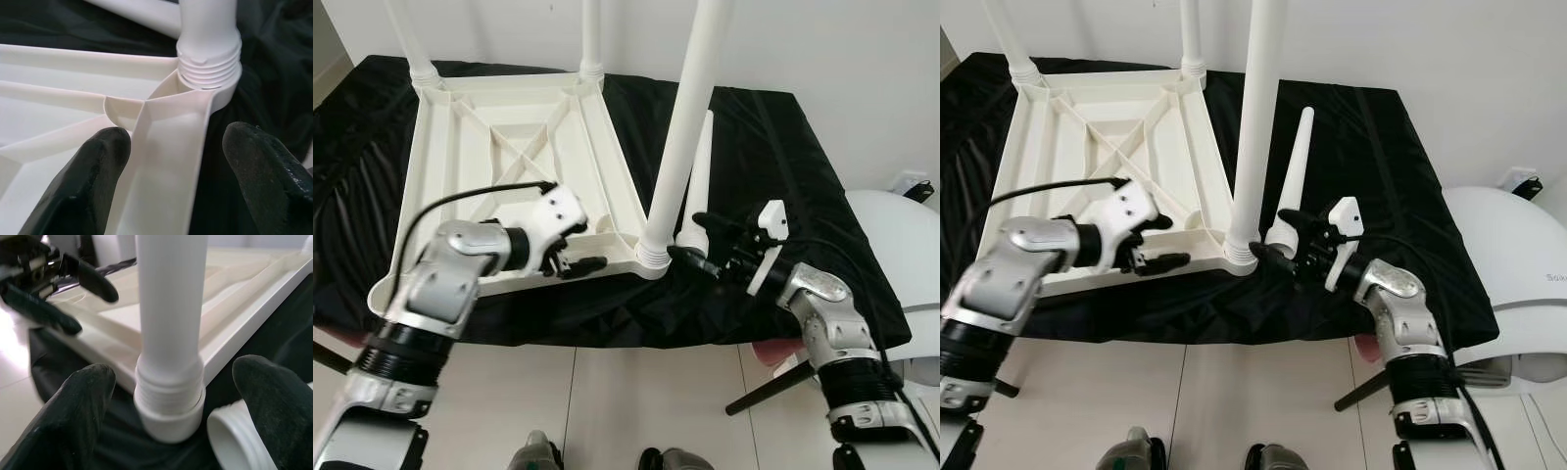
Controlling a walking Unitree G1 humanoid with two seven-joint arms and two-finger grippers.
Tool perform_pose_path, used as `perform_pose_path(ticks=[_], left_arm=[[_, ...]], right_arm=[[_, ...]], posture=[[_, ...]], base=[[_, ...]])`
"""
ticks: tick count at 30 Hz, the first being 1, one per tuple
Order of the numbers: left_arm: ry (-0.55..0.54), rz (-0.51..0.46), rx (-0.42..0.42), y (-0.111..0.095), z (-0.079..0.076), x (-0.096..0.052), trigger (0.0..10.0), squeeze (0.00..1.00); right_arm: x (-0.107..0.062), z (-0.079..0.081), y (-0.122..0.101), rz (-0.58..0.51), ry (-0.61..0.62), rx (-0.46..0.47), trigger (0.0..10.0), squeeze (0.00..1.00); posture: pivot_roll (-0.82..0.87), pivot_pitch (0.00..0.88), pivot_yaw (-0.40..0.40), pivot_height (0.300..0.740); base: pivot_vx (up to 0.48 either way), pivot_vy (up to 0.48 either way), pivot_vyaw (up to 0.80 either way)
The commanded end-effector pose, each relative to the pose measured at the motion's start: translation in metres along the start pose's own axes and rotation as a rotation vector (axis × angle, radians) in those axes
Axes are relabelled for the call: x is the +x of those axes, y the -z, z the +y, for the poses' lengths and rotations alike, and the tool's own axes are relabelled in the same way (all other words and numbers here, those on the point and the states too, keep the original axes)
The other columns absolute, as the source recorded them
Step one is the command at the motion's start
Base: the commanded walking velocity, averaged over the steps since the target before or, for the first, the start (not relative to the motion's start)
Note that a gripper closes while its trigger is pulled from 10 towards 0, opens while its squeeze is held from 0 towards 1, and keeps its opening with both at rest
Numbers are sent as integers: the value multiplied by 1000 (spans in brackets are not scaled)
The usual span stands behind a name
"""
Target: Building children table
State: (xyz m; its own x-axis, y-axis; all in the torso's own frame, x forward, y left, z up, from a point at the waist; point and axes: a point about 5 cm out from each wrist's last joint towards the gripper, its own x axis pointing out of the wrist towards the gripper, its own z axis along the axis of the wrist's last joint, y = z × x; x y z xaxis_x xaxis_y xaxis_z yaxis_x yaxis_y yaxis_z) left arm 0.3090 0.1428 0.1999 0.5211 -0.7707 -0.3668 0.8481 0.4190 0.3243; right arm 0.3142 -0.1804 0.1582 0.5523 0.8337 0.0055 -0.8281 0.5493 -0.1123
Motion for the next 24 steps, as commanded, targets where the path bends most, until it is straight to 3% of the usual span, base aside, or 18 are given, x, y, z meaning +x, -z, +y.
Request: perform_pose_path(ticks=[1, 9, 16, 24], left_arm=[[5, -6, -18, 1, 0, -5, 10000, 0], [-82, 36, -81, 19, 1, -13, 10000, 0], [-72, 38, -100, 21, -7, -11, 10000, 0], [-80, 48, -92, 23, -16, 3, 10000, 0]], right_arm=[[-1, -4, -1, 5, -2, 0, 10000, 0], [-4, -19, -4, 20, 49, -24, 10000, 0], [-7, -32, -7, 34, 78, -35, 10000, 0], [-3, -53, -13, 32, 216, -79, 10000, 0]], posture=[[82, 70, -31, 740], [91, 70, -41, 740], [93, 65, -46, 740], [89, 60, -40, 740]], base=[[0, 0, 0], [0, 0, 0], [0, 0, 0], [0, 0, 0]])
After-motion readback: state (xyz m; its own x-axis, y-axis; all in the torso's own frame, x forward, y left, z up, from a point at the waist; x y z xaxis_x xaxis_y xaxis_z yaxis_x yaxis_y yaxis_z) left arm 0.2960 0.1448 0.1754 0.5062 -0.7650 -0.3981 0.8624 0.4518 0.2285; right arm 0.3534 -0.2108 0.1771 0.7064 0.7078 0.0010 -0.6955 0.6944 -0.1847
